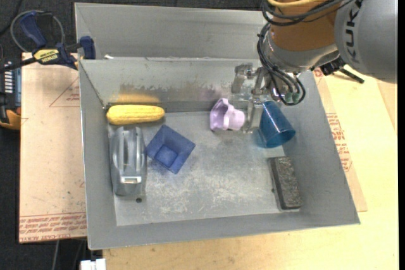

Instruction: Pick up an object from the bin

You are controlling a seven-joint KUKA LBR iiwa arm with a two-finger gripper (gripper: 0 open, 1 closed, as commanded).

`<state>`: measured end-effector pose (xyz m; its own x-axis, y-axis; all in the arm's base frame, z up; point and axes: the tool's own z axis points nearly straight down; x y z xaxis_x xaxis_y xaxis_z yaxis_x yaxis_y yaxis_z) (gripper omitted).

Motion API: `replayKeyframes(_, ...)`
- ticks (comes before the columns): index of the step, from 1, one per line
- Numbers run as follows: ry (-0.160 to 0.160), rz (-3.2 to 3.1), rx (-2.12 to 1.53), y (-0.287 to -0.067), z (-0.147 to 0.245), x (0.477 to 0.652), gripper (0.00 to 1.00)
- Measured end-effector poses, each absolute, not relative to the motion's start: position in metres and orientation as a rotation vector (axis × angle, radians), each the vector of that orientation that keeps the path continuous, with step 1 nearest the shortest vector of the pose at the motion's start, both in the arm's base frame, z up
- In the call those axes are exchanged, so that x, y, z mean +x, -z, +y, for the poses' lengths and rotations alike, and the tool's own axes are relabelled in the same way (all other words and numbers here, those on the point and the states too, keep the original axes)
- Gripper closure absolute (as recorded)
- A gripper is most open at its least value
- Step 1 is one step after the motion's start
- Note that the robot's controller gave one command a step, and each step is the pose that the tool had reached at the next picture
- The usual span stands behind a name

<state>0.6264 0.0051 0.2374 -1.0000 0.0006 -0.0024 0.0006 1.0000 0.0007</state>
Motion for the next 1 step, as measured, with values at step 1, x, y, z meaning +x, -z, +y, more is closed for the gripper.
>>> replayKeyframes(1, -0.003, 3.11, 0.417, -0.1523, -0.0148, 0.6356, 0.0)
